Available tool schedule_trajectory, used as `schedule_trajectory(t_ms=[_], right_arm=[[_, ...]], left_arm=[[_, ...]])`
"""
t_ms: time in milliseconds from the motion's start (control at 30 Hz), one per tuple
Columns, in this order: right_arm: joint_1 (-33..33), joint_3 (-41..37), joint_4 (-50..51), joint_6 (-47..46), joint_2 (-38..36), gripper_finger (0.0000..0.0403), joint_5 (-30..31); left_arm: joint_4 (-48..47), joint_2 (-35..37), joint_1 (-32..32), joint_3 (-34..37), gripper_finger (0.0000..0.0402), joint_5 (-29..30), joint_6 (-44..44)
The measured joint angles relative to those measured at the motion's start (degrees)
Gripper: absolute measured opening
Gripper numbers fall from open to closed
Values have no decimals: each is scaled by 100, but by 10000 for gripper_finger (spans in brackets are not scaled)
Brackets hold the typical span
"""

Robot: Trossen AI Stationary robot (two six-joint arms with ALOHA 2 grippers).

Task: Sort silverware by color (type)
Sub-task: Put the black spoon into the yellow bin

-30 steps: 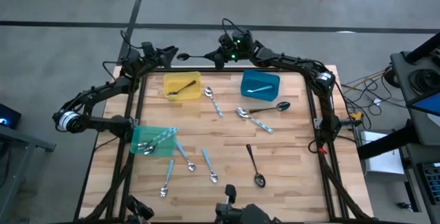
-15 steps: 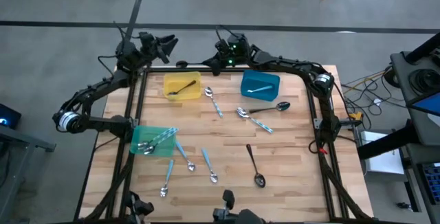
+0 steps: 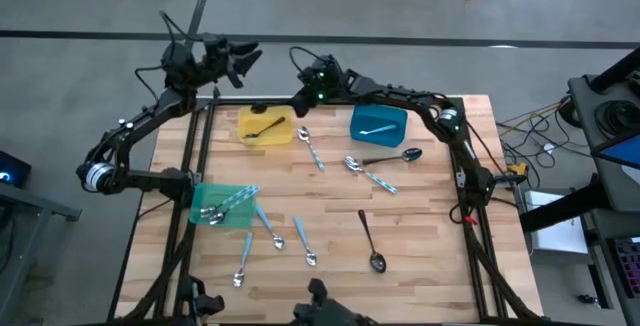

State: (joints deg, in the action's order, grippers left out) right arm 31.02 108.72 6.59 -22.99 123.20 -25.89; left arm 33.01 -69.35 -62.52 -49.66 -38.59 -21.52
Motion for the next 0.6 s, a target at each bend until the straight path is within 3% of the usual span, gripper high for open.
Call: schedule_trajectory(t_ms=[300, 600], right_arm=[[12, 1553, 1916, 90, 704, 8, -34], [-41, 2190, 2221, -300, 1204, 8, -605]], left_arm=[[-222, 12, 0, 30, 171, -7, 163], [-365, 12, 0, 30, 171, -7, 334]])
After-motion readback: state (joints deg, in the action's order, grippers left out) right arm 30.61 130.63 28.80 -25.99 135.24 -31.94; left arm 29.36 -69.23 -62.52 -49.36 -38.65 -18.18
